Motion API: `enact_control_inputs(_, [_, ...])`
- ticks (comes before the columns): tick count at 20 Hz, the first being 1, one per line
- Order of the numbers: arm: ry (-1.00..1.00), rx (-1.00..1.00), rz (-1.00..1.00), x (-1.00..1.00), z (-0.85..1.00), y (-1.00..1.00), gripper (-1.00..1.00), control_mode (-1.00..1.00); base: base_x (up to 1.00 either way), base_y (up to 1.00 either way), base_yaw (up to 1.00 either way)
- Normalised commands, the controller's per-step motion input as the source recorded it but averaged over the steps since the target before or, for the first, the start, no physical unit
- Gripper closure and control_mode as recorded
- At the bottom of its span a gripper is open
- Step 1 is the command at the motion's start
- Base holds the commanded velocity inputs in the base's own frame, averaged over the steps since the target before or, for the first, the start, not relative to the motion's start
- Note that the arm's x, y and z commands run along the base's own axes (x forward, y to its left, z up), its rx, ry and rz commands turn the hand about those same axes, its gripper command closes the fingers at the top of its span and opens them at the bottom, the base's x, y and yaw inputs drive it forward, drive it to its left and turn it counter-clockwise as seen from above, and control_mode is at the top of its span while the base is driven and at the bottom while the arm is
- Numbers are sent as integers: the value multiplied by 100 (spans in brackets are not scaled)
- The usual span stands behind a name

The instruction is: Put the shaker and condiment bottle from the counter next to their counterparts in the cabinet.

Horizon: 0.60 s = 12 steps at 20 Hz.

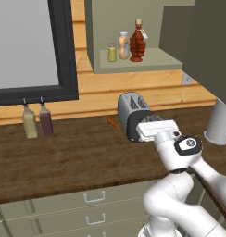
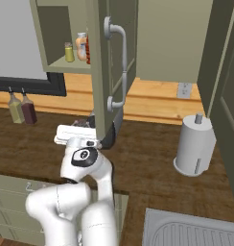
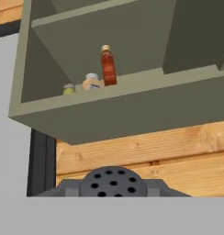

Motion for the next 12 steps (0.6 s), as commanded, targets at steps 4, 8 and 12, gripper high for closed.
enact_control_inputs(4, [0, 0, 4, 0, 0, 4, 100, -100, 0, 0, 0])
enact_control_inputs(8, [-1, -11, 19, 0, 17, 37, 100, -100, 0, 0, 0])
enact_control_inputs(12, [0, -16, 34, 0, 48, 54, 100, -100, 0, 0, 0])
